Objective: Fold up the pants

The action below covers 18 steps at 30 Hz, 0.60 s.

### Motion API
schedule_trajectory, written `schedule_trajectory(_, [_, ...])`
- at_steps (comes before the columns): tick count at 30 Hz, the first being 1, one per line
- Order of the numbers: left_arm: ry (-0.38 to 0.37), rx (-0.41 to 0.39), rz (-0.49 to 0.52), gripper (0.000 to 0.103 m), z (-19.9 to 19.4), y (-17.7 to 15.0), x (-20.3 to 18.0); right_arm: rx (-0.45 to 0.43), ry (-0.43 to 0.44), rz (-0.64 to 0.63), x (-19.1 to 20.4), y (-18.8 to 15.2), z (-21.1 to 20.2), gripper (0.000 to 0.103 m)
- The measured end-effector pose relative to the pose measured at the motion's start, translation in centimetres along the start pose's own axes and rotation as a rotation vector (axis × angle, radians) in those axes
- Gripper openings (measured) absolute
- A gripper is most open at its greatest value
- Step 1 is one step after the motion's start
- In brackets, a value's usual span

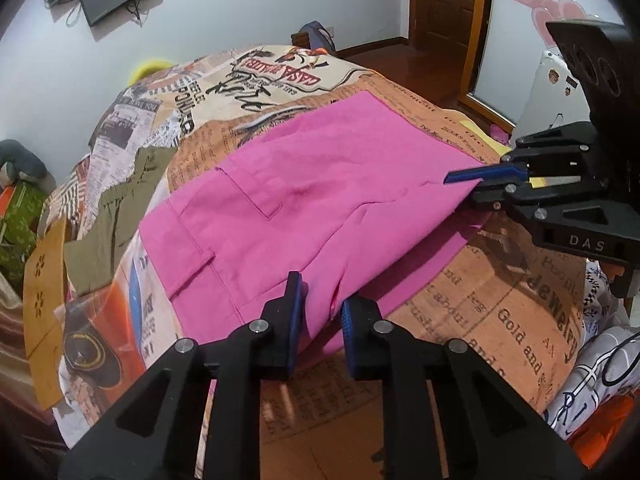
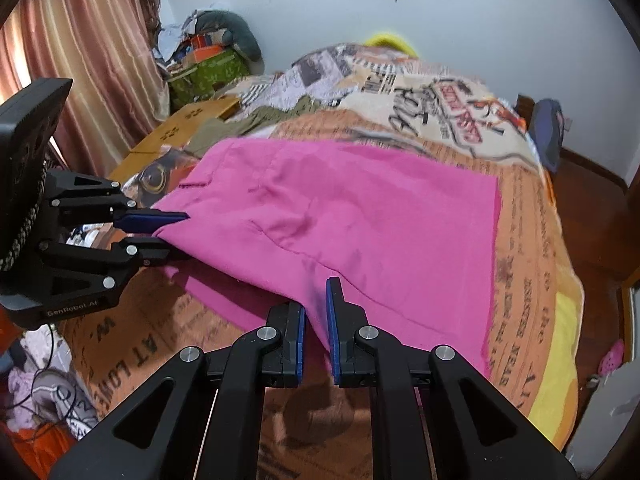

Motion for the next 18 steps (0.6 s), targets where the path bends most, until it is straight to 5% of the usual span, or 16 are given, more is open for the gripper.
schedule_trajectory(6, [0.0,0.031,-0.005,0.023,0.1,-1.0,-0.7,0.068,0.028,0.06,-0.5,-0.7,0.4,0.017])
schedule_trajectory(8, [-0.033,0.037,-0.019,0.039,-0.5,-1.2,-0.8,0.088,0.04,0.072,-0.5,-0.8,0.0,0.028])
schedule_trajectory(11, [-0.087,0.03,-0.062,0.047,-2.0,-1.2,-0.7,0.061,0.056,0.072,-0.3,-0.5,-1.3,0.039])
schedule_trajectory(18, [-0.118,-0.086,-0.148,0.057,-4.8,1.4,0.4,-0.022,0.088,0.082,0.9,1.7,-2.6,0.041])
Point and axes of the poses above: each gripper's, at about its wrist camera, not at the fingertips, and z roughly the way its jaws point, x to its left, y to its top, the point moved 5 cm from there along z, roughly the way its jaws point, and after that the axes turned 4 degrees about -z, right-handed, at the moved point
